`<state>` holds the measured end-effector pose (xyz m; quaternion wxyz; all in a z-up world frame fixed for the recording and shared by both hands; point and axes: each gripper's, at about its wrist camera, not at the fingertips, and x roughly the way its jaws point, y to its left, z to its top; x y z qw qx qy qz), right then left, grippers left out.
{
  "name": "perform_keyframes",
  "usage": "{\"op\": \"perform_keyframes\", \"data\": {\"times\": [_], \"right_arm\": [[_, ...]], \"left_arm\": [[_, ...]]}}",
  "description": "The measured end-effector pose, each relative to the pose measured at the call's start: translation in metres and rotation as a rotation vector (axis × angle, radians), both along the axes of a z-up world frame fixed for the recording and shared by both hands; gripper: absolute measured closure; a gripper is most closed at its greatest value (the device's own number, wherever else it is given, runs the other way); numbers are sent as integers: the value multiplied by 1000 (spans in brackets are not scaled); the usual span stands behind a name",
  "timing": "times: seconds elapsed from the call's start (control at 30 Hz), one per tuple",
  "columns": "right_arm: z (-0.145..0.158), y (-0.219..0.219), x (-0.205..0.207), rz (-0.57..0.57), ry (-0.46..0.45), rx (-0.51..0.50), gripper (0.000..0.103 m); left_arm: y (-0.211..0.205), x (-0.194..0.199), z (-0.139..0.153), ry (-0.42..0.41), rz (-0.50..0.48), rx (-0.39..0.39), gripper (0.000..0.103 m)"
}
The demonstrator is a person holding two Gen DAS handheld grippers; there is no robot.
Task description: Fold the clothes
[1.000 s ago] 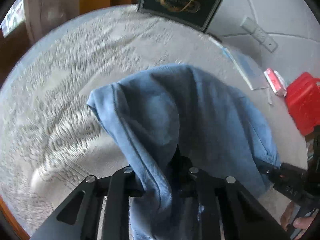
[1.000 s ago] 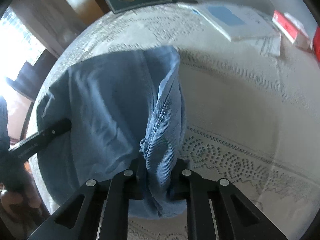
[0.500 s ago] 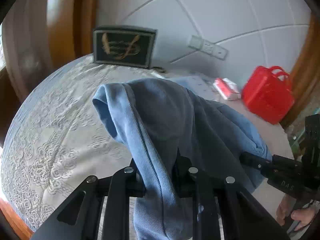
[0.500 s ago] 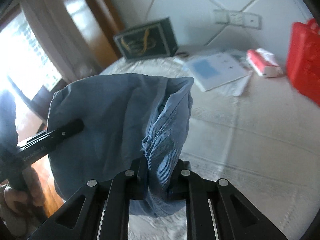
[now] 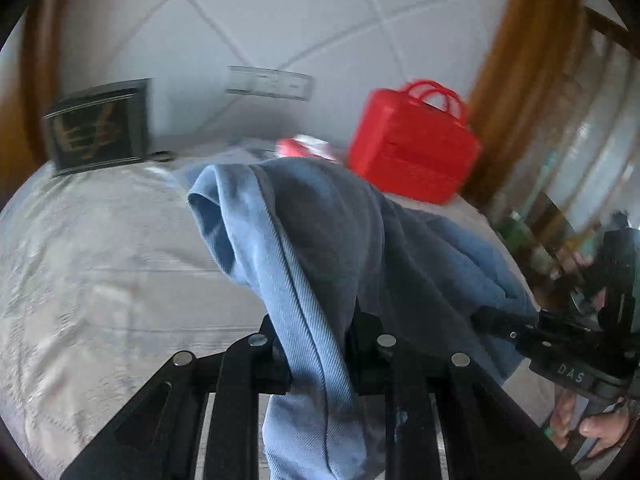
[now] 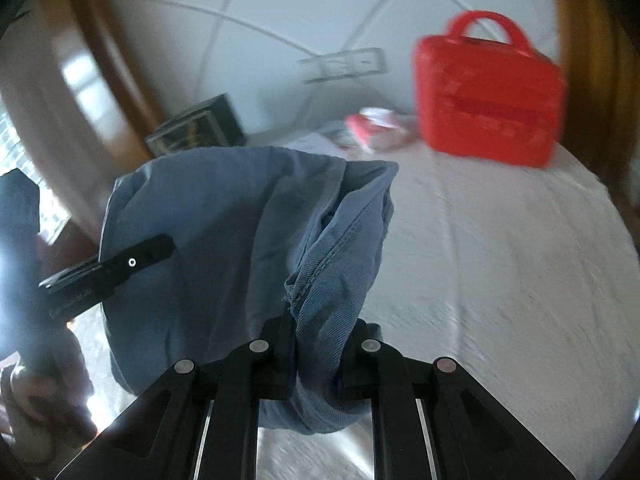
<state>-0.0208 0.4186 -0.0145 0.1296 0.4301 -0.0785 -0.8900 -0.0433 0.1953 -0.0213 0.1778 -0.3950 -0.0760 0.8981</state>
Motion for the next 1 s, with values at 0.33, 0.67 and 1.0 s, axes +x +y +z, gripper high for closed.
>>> {"op": "perform_keyframes", "data": {"times": [0.33,0.67,1.0], "right_arm": [[-12,106,47,-121,6,-49,90],[-7,230,72,-96,-2,-19,90],[-3,311,60,-208,-2,-3,90]], "left_arm": [[130,23,0,-15,-90,-47,84],[247,31,-1,-66,-108,-17,84],[333,-18,4,-54,-201,-8,84]]}}
